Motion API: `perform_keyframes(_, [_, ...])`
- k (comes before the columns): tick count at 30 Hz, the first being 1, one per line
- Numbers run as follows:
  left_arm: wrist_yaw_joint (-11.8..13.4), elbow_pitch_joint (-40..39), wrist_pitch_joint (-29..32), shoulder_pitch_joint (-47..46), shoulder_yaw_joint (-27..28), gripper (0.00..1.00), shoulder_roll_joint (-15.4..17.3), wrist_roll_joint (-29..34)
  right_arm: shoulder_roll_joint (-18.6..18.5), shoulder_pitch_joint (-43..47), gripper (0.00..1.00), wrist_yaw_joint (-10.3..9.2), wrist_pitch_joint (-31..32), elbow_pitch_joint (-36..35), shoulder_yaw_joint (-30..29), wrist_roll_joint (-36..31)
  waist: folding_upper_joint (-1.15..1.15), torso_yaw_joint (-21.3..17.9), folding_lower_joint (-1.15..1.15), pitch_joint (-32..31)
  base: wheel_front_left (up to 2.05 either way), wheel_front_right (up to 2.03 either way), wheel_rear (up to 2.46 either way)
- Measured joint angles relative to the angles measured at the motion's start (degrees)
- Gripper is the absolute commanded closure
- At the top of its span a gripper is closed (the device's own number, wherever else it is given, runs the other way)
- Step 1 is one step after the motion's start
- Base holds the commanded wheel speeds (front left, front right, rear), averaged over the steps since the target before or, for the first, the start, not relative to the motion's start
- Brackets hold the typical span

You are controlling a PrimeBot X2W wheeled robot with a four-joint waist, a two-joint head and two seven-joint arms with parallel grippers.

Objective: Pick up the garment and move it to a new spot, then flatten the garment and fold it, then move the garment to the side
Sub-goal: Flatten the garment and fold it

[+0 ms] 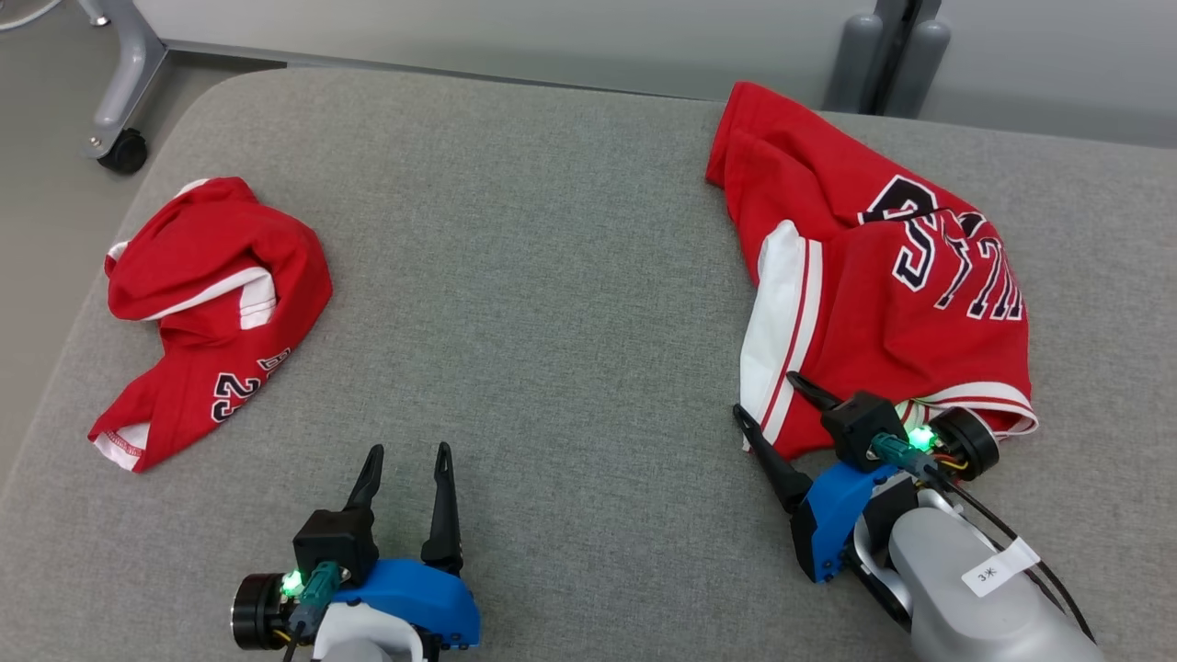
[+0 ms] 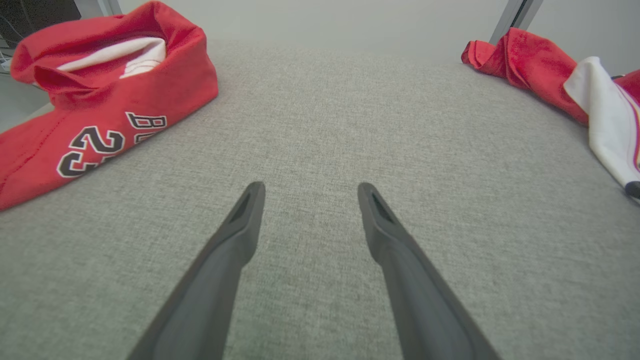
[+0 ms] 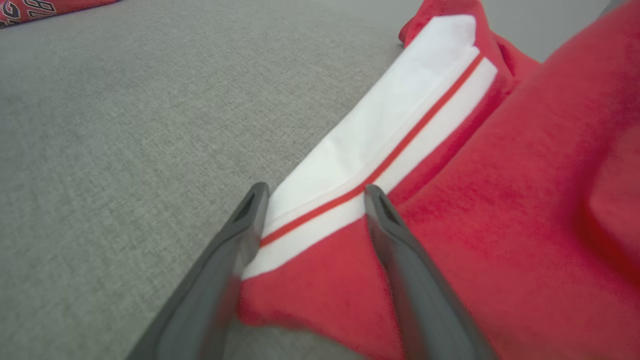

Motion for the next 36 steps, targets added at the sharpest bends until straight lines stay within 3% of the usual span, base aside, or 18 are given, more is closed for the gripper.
perform_keyframes(5, [0.5, 0.0, 0.0, -0.3, -0.6, 0.0, 0.0, -0.6, 0.7, -2.0, 0.0, -0.03, -0.6, 4.6, 2.8, 0.8, 0.0, 0.7, 0.0, 1.2, 0.0, 0.0, 0.0])
perform_keyframes(6, [0.5, 0.0, 0.0, -0.5, -0.6, 0.0, 0.0, -0.7, 0.8, -2.1, 0.2, -0.04, -0.7, 4.9, 3.2, 1.5, 0.0, 0.6, 0.0, 1.2, 0.0, 0.0, 0.0])
perform_keyframes(7, [0.6, 0.0, 0.0, -0.8, -0.6, 0.0, 0.0, -0.9, 0.9, -2.4, 0.73, -0.12, -0.7, 5.3, 3.8, 1.8, 0.0, 0.4, -0.01, 1.2, 0.0, 0.0, 0.0])
perform_keyframes(8, [0.6, 0.0, 0.0, -1.0, -0.6, 0.0, 0.0, -1.0, 1.0, -2.7, 1.0, -0.11, -0.8, 5.6, 4.3, 2.3, 0.0, 0.3, 0.0, 1.2, 0.0, 0.0, 0.0])
perform_keyframes(16, [0.7, 0.9, 0.0, -1.1, -1.3, 0.0, 0.0, -1.5, 0.3, -3.0, 1.0, -0.09, 0.0, 3.1, 6.4, 6.1, 0.0, -0.3, 0.0, -0.1, 0.0, 0.0, 0.0])
perform_keyframes(23, [0.5, 1.5, 0.0, -0.9, -1.9, 0.0, 0.0, -2.0, 1.3, -5.8, 1.0, -0.02, 0.0, -9.0, 8.7, 8.7, 0.0, 1.4, 0.0, -3.1, 0.0, 0.0, 0.0])
perform_keyframes(31, [-0.5, 3.1, 0.0, 1.6, -0.8, 0.0, 0.0, -0.4, 5.6, -15.9, 1.0, -0.02, 0.0, -24.1, 12.7, 14.4, 0.0, 3.3, -0.01, -6.6, 0.0, 0.0, 0.0])
perform_keyframes(36, [-1.0, 3.7, 0.0, 2.6, -0.1, 0.0, 0.0, 0.0, 6.5, -21.6, 1.0, -0.01, 0.0, -29.6, 8.4, 16.6, 0.0, 3.3, -0.01, -7.6, 0.0, 0.0, 0.0])
